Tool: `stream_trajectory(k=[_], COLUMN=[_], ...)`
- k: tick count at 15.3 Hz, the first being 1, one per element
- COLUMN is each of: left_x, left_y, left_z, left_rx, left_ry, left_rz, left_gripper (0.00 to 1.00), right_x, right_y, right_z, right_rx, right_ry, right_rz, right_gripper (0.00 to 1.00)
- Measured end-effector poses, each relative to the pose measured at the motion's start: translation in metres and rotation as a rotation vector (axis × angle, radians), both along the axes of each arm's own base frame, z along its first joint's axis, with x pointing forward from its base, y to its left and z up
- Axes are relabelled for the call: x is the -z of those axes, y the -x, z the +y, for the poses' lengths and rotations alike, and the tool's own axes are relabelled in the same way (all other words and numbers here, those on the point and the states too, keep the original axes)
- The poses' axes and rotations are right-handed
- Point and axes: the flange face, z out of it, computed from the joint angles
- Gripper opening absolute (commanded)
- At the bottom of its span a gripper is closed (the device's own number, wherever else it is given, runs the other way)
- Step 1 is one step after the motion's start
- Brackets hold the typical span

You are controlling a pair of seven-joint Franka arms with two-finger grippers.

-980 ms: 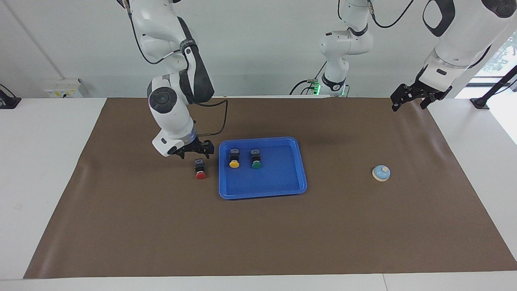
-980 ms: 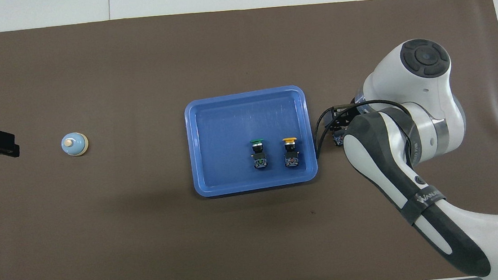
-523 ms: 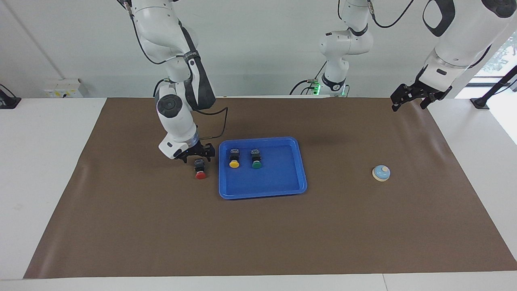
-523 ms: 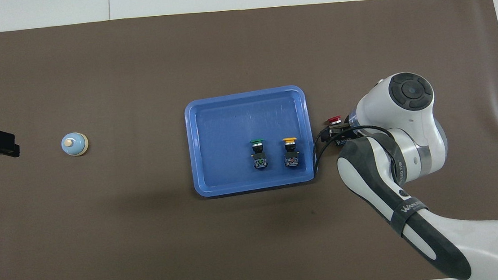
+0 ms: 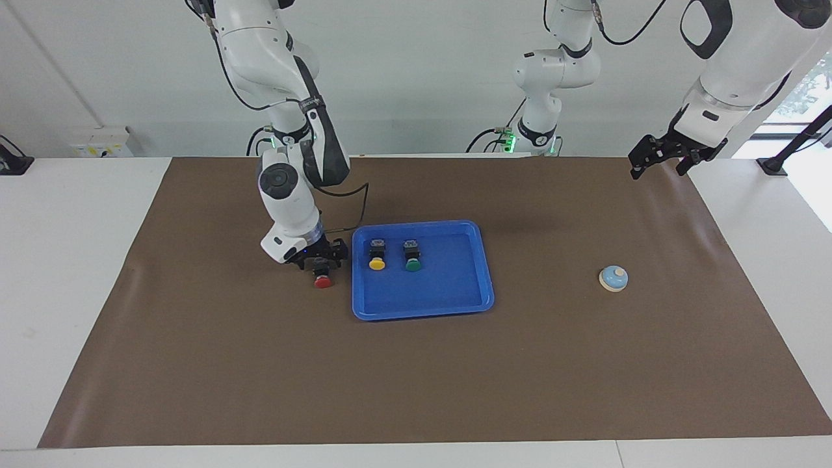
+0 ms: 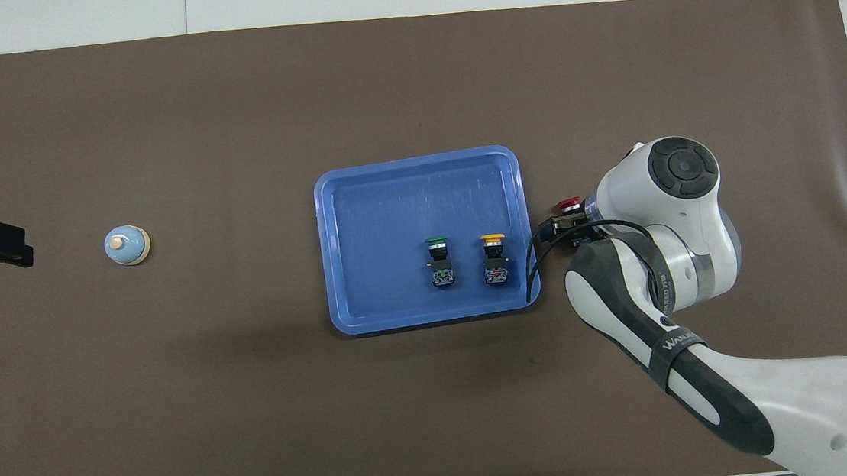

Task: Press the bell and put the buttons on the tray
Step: 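Move the right gripper to the red button and grasp it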

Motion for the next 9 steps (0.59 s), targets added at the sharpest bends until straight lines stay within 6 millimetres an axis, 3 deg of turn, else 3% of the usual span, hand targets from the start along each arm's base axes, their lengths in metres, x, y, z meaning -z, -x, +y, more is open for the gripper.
stream_trajectory(k=[3,5,9], left_x=[0.0000,0.0000,0.0000], left_y=[0.0000,0.0000,0.0000], left_z=[0.0000,0.0000,0.0000], left_rx=[0.000,0.000,0.000], left_ry=[0.000,0.000,0.000], left_rz=[0.000,0.000,0.000], left_gripper=[1.00,1.00,1.00], right_x=[0.0001,-0.0027,-0.0091], right_y=[-0.0001,-0.0016,-0.0040], right_z=[0.0009,0.0011,0.0080], right_rx=[-0.001,-0.002,-0.015], right_ry=[0.000,-0.001,-0.002], right_rz=[0.000,-0.006,-0.013], right_gripper=[0.37,0.02,0.00])
